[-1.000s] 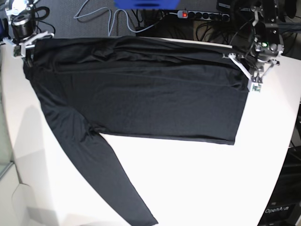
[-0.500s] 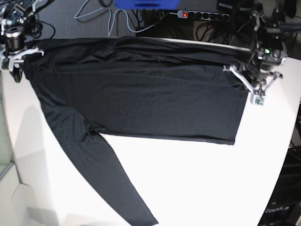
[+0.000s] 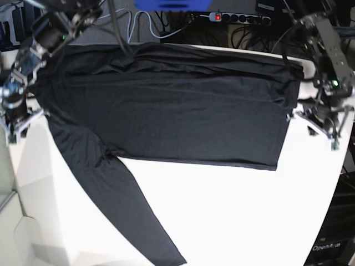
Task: Fold the T-shirt properly
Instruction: 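Move both grippers down to the shirt's side edges near the sleeves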
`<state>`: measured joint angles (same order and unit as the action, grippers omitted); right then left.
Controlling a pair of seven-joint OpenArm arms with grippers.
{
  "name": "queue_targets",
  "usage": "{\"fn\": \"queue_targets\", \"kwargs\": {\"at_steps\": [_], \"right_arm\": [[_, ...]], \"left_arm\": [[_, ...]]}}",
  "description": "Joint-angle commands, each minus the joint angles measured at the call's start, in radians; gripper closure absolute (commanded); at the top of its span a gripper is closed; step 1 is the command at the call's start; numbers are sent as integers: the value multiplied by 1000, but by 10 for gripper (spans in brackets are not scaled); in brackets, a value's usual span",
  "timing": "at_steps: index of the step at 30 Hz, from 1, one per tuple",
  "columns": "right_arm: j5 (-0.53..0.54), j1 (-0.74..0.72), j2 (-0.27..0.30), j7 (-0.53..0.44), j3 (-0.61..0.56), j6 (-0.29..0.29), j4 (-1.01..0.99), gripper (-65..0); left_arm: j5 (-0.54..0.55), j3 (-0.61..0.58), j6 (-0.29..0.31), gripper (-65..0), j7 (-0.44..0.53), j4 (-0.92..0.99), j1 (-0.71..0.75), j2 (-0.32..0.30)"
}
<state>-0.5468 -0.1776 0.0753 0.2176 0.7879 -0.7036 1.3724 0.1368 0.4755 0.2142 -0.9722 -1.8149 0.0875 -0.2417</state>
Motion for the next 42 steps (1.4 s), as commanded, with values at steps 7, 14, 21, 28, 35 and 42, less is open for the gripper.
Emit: {"fn": "queue_targets", "kwargs": {"at_steps": [7,14,21,28,35,42], "right_arm": [[3,-129,41,233,-89,5,14,-242],[4,-216,33,355,-89,5,-37,-419],[4,-297,36,440,-88,5,-186,-538],[6,-362,34,434,-88,5,-293,-541],[11,-414,21,435,-86,5,-356,-543],[11,-412,-30,434,-84,5,-356,-541]], "left_arm": [[4,6,52,-269,65,278,-222,-110],[-78,6,187,-289,146,485,-345,-140],[-99,-134,190,-478,154,582,-377,-133],[-101,-169,190,-490,155,584,-383,-78],[-108,-177,189,-490,215,591,-384,-55],[-108,-177,187,-490,213,591,-401,-43]]}}
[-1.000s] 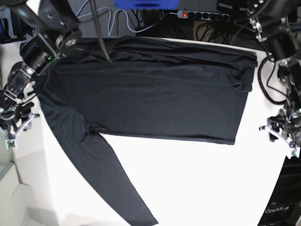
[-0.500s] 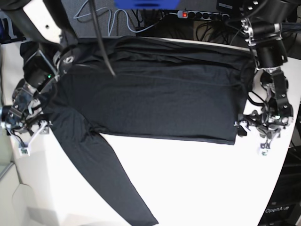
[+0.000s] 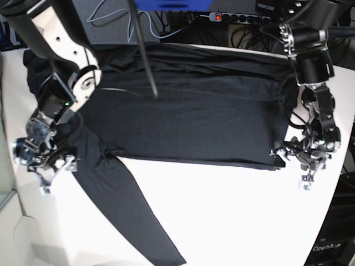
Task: Fold the T-shirt properly
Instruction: 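Move both grippers down to the shirt's side edges near the sleeves, then close both grippers on the shirt's side edges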
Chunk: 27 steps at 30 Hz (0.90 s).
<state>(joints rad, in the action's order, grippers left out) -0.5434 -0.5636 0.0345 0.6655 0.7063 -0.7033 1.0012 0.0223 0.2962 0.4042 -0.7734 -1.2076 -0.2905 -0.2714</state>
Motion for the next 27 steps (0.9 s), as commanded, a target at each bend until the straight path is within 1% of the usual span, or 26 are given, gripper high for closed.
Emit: {"fn": "queue_targets", "kwargs": {"at_steps": [1,6,12,16,21,27], "right_arm": [[7,-19,11,-14,-1,5,15,-541],[7,-5,0,-17,-1,5,17,-541],[7,10,12,-49,0,5,15,-541],[7,29,14,-51,0,5,15,-541],[7,40,14,-51,57,5,15,-541],[9,60,6,-49,59,5,14,-541]], "left_arm": [[6,2,-3,-490,15,-16,-23,-13],[6,2,-3,-490,15,-18,-26,-15],[6,2,-3,-490,15,-18,-26,-16],[6,2,-3,-490,15,-18,-26,-16],[6,2,-3,-490,16,-24,-26,-16],[6,2,-3,-490,12,-22,-39,-16]]}}
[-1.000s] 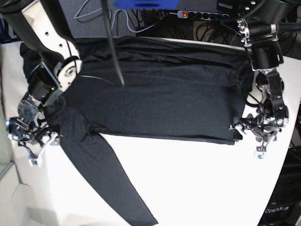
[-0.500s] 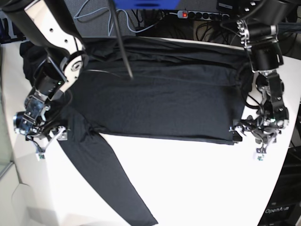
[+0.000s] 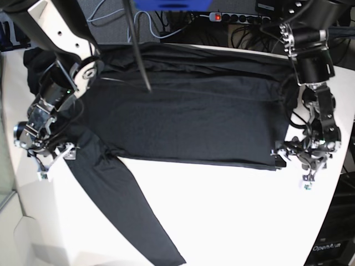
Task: Fold the T-shirt properly
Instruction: 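Close both grippers on the shirt's side edges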
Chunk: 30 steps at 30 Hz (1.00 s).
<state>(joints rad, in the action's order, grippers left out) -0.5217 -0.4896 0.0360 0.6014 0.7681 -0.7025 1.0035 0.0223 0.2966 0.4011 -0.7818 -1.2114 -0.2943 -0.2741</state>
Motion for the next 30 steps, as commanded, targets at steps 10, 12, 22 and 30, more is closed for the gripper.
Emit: {"fn": "queue_targets", "kwargs": {"at_steps": [10,12,22,30], "right_arm": [[-13,16,-34,21,-3,4,12,-527],[-13,16,-35,22,-3,4,12,-487],[-13,16,-35,22,-6,4,12,-151],[-15,16,-34,22,-12,4,12,-9]], "left_arm": [[6,2,0,-490,18,-15,-42,-15],[6,2,0,-490,17,-17,-42,-14],[6,2,0,-490,23,-15,-42,-12],[12,3,0,-495,25,-15,-42,2]]}}
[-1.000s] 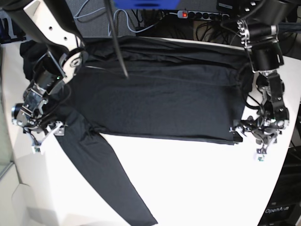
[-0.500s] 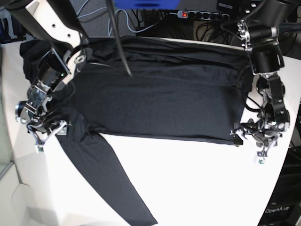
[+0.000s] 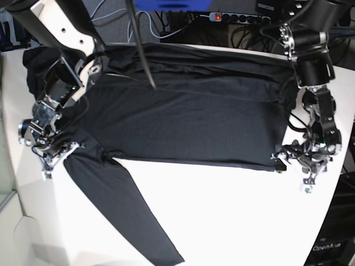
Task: Fold the T-shirt properly
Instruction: 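Close both grippers on the shirt's side edges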
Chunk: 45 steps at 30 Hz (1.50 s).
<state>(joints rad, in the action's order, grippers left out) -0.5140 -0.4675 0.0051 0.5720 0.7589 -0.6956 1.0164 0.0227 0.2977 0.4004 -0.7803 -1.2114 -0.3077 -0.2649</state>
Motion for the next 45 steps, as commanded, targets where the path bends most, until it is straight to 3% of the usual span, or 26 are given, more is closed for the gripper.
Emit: {"fn": "queue_targets", "kwargs": {"at_steps": [1,7,23,37,45], "right_arm": [[-22,-6,-3,52,-3,-3,-1,-9],[-22,-6,-3,52,-3,-3,-1,-9],[-22,-6,-3,52,-3,-3,-1,-9],[-22,-6,-4,52,-3,-3,-1,-9],[-22,-6,-4,52,-3,-3,-1,-9]], "left_arm": [[12,1,1,-495,23,-15,-29,-3],[13,1,2,-496,28,-12,-43,2],[7,2,-5,-496,200,204,-66,19],[6,-1,2,-496,207,316,-115,37],[9,-74,1,-495,221,351,-135,52]]}}
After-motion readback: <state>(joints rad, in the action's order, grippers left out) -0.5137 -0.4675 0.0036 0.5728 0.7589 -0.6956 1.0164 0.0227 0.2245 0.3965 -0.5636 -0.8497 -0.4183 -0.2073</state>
